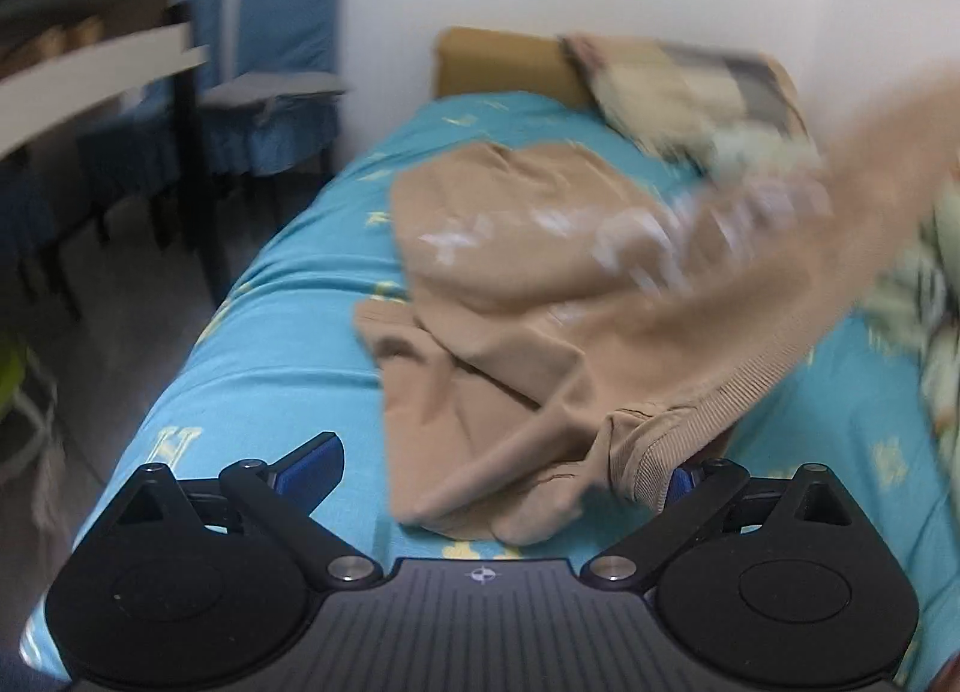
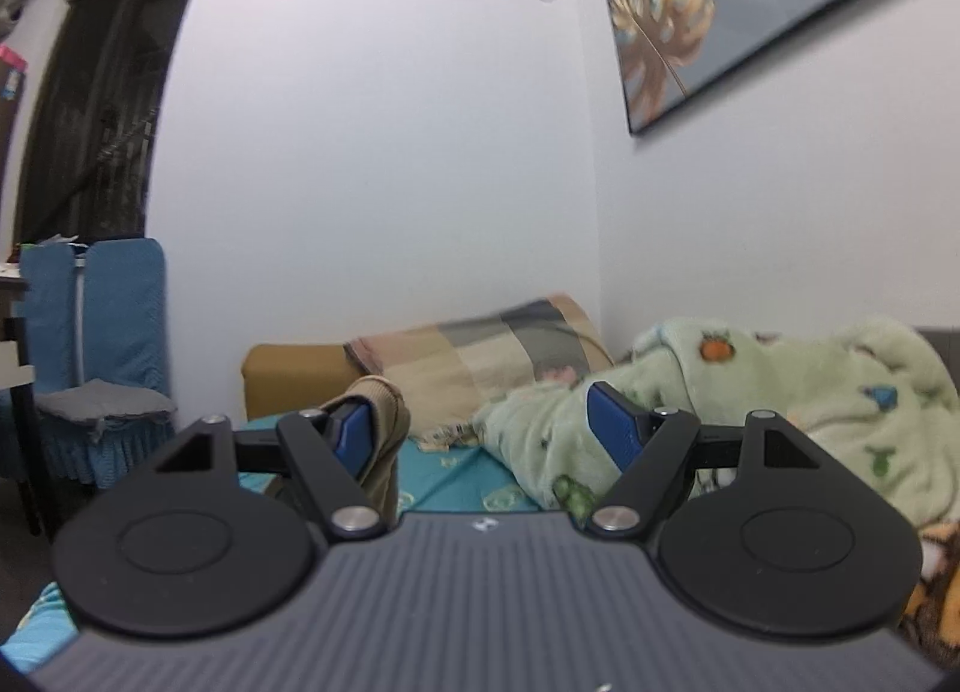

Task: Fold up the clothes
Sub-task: 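Lift the T-shirt with both grippers and shake it out in the air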

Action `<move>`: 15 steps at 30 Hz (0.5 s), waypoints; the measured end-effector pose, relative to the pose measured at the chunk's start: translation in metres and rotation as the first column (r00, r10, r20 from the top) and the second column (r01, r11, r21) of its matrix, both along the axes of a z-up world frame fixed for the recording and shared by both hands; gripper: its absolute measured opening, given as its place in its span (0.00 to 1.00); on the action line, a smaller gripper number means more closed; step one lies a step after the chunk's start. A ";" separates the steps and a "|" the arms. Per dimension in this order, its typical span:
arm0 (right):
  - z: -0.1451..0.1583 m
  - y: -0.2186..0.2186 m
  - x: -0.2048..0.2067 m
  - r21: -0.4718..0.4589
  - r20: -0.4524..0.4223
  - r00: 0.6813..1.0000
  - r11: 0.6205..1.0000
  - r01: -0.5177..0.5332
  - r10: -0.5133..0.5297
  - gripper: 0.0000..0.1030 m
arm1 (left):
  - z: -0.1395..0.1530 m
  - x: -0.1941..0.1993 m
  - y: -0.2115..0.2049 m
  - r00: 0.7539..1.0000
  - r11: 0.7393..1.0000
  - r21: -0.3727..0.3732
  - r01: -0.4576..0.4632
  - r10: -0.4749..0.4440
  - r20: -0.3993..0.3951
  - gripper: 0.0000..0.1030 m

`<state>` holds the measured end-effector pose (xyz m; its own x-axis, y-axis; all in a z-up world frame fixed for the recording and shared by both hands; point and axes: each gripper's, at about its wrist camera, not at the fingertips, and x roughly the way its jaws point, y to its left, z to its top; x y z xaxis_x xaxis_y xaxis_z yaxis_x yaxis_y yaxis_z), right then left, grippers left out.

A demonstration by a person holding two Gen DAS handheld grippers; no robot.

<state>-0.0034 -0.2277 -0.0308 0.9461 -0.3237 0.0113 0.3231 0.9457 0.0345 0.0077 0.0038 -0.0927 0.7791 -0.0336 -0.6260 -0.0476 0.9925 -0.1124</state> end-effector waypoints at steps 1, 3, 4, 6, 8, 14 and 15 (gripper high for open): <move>-0.002 -0.003 0.002 0.006 -0.014 1.000 1.000 0.008 -0.008 0.73 | 0.007 -0.005 0.011 0.999 0.999 -0.032 -0.043 0.044 0.029 0.98; -0.008 -0.003 0.005 -0.014 -0.051 0.999 1.000 0.015 -0.016 0.73 | 0.022 -0.015 0.030 0.986 0.989 -0.081 -0.120 0.128 0.108 0.99; -0.011 -0.003 0.005 -0.017 -0.075 0.997 1.000 0.004 -0.005 0.75 | 0.030 -0.019 0.038 0.975 0.984 -0.096 -0.152 0.166 0.150 1.00; -0.016 0.000 0.004 -0.028 -0.123 0.992 0.999 -0.019 0.015 0.75 | 0.042 -0.025 0.047 0.955 0.977 -0.102 -0.185 0.203 0.215 1.00; -0.019 0.005 -0.002 -0.044 -0.156 0.987 0.999 -0.033 0.025 0.75 | 0.054 -0.032 0.053 0.935 0.974 -0.098 -0.206 0.225 0.272 1.00; 0.015 0.013 -0.032 -0.029 -0.128 0.991 0.999 -0.041 0.037 0.75 | 0.108 -0.047 0.063 0.894 0.976 -0.144 -0.162 0.207 0.396 1.00; 0.027 0.013 -0.037 -0.023 -0.112 0.993 0.999 -0.043 0.040 0.75 | 0.124 -0.051 0.065 0.880 0.977 -0.147 -0.154 0.203 0.428 1.00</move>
<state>-0.0404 -0.2146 -0.0042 0.9546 -0.2848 -0.0871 0.2838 0.9586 -0.0241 -0.0430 0.0685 0.0317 0.9719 0.0857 -0.2194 -0.1443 0.9529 -0.2668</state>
